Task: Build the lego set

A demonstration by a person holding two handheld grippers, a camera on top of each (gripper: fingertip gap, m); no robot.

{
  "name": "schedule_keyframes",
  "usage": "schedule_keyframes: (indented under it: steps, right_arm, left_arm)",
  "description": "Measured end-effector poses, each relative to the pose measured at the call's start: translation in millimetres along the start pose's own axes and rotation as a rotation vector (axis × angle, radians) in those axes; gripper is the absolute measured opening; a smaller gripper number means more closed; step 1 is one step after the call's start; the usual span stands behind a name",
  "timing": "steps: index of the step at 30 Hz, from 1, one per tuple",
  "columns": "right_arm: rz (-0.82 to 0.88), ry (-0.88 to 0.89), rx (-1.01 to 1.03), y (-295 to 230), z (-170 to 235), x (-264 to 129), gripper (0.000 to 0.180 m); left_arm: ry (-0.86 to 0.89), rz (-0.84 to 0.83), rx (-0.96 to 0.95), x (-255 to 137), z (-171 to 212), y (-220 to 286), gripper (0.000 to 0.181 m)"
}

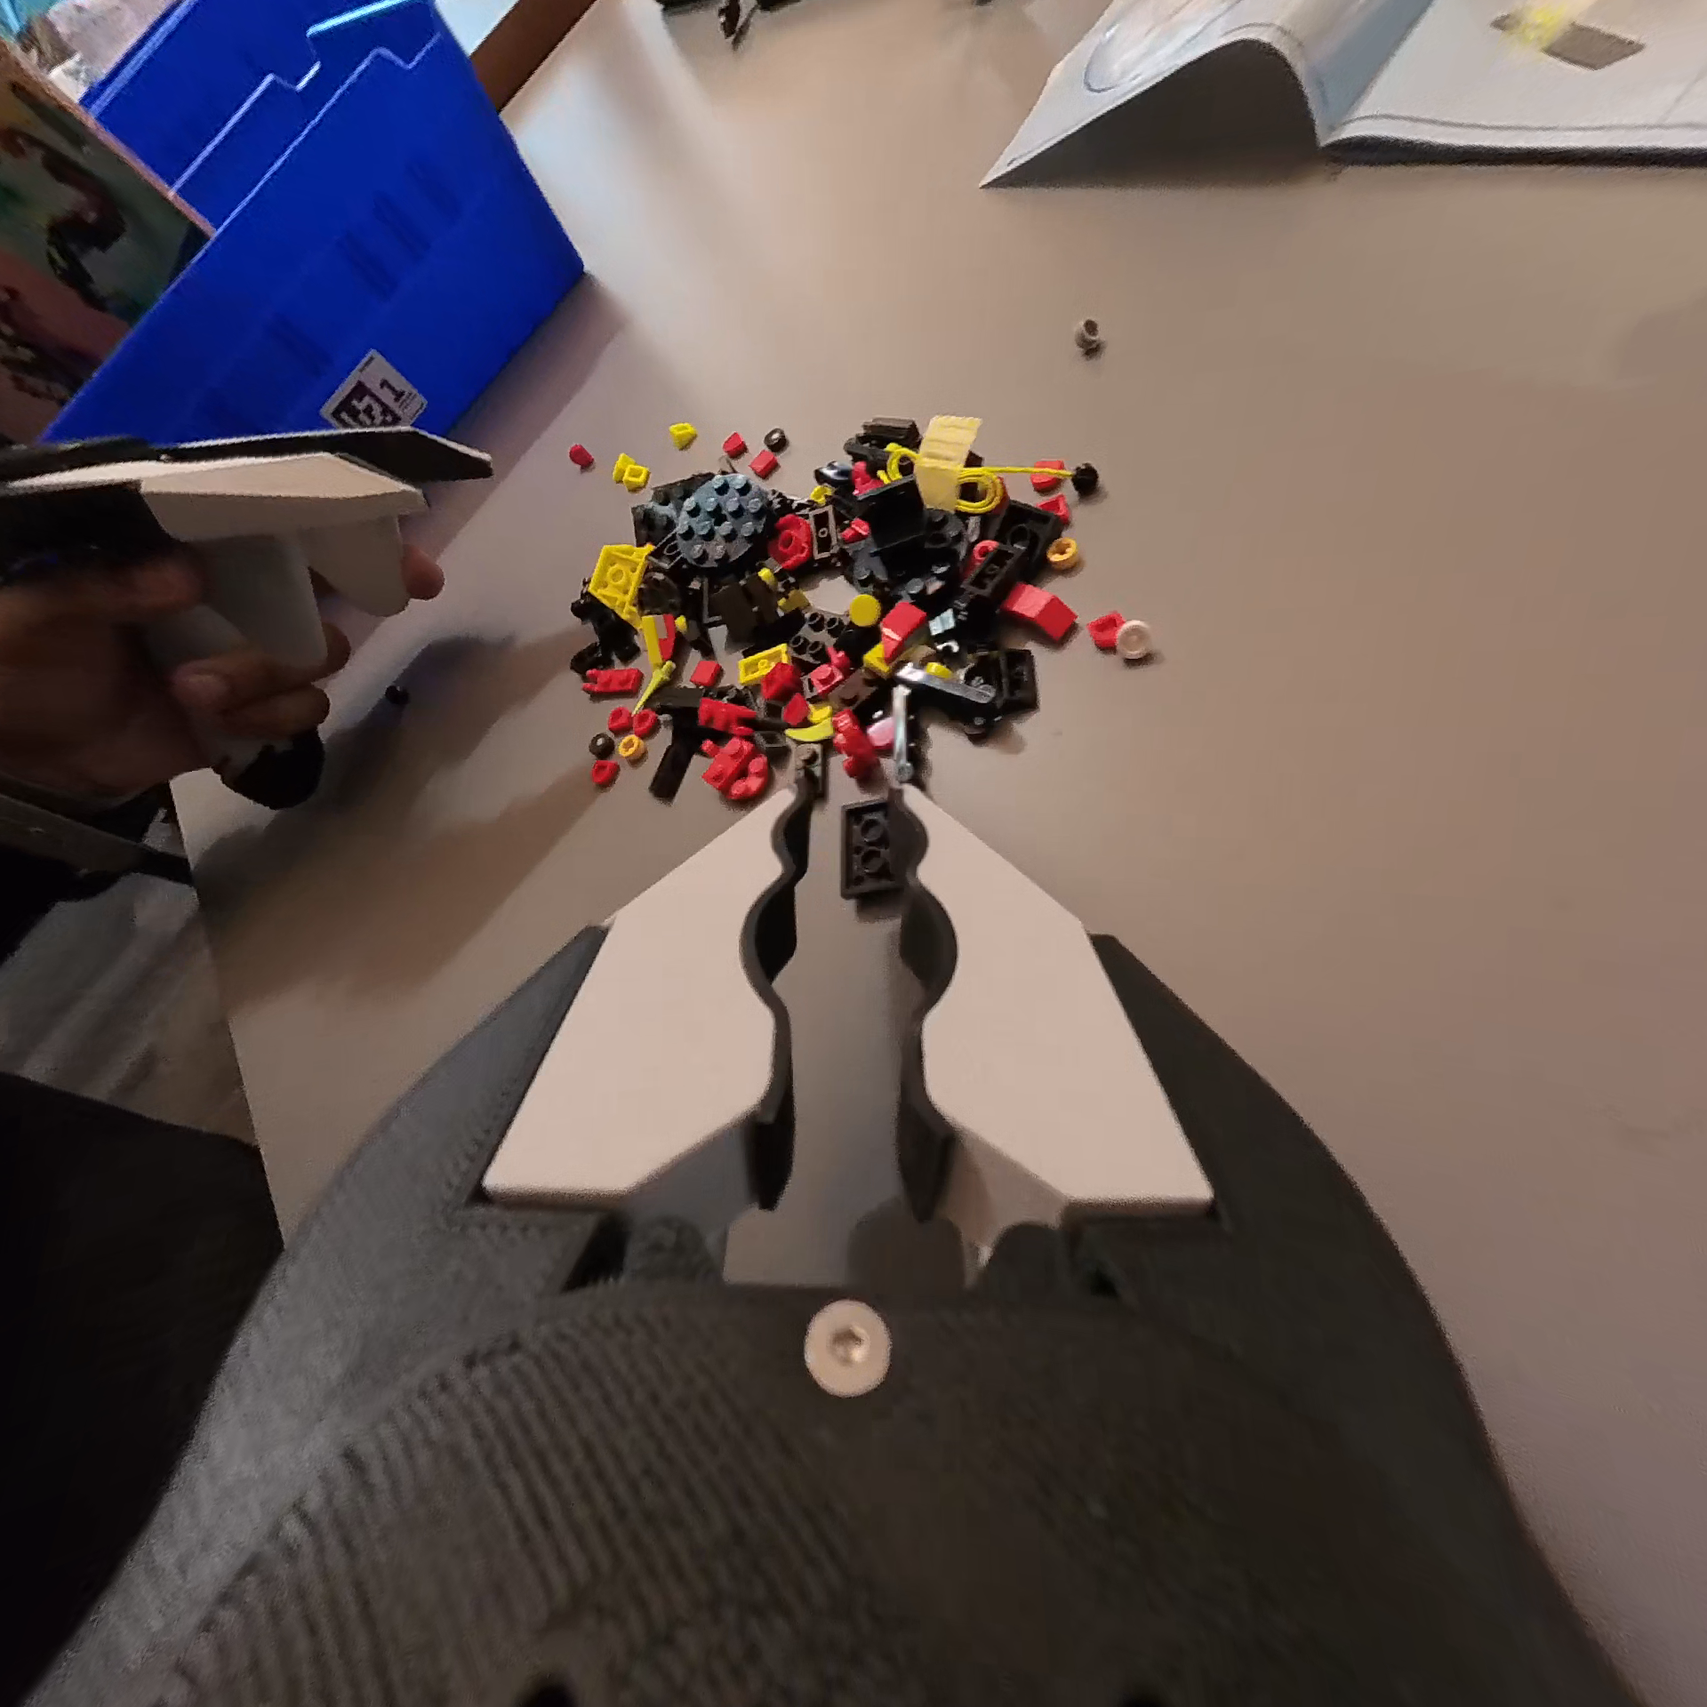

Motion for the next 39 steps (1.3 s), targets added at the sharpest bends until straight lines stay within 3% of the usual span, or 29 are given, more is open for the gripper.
schedule_keyframes:
  steps: [10,39]
  right_arm:
    - [-0.008,-0.008,-0.132,-10.2,-1.0,1.6,0.014]
    - [0.012,-0.062,-0.209,-20.2,7.1,3.1,0.015]
  left_arm:
    - [-0.010,-0.009,0.028,1.0,1.2,1.1,0.041]
    - [0.013,0.080,0.005,7.5,-3.8,12.2,0.044]
Point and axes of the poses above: each gripper's, where its closed fingertips meet, x out along the fingers, z out of its underside, y = z × x across the jaws, the point moved 10 cm from there along -x, back along the fingers, and after that the axes turned 5 degrees about -z, right-handed, at the moved point
